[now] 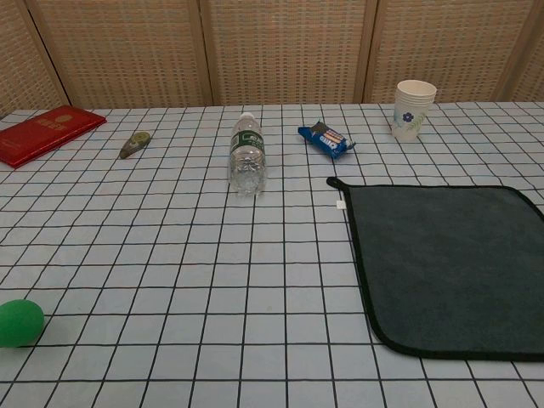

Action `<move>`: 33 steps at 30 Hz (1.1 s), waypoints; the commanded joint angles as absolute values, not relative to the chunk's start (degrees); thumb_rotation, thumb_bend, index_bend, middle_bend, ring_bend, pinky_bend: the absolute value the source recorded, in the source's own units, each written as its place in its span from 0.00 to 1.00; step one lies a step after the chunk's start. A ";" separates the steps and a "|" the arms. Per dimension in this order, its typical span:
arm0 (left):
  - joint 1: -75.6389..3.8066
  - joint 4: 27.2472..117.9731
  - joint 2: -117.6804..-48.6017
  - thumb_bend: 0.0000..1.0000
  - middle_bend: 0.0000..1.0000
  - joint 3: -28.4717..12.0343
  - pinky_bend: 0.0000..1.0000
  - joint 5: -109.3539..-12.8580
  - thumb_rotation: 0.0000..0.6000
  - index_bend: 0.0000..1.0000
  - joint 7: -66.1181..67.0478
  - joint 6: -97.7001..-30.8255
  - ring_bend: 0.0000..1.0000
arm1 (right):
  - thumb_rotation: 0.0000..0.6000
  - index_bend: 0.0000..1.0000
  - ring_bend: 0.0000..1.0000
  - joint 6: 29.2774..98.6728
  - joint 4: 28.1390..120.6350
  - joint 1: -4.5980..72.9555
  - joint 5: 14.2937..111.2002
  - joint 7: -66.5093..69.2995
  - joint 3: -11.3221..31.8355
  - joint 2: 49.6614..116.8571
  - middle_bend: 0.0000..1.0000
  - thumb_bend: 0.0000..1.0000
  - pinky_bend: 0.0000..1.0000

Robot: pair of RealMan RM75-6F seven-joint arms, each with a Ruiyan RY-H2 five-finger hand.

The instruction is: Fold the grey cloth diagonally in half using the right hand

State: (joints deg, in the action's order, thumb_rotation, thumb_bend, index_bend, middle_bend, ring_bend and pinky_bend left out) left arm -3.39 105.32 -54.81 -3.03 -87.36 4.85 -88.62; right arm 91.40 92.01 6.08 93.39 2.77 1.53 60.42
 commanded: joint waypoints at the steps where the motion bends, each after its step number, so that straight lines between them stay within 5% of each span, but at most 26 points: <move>1: -3.33 105.38 -54.78 0.00 0.00 -2.96 0.00 -87.43 1.00 0.00 4.82 -88.66 0.00 | 1.00 0.08 0.00 90.81 91.85 6.14 93.56 2.66 1.36 60.72 0.00 0.00 0.00; 13: -3.46 105.71 -54.74 0.00 0.00 -3.01 0.00 -87.30 1.00 0.00 4.75 -88.40 0.00 | 1.00 0.17 0.00 80.20 80.68 9.08 97.36 3.14 -3.92 67.46 0.00 0.00 0.00; 33: -3.55 105.52 -54.19 0.00 0.00 -3.34 0.00 -86.44 1.00 0.00 3.22 -88.11 0.00 | 1.00 0.18 0.00 69.08 75.92 12.59 92.76 -5.96 -3.88 74.73 0.00 0.00 0.00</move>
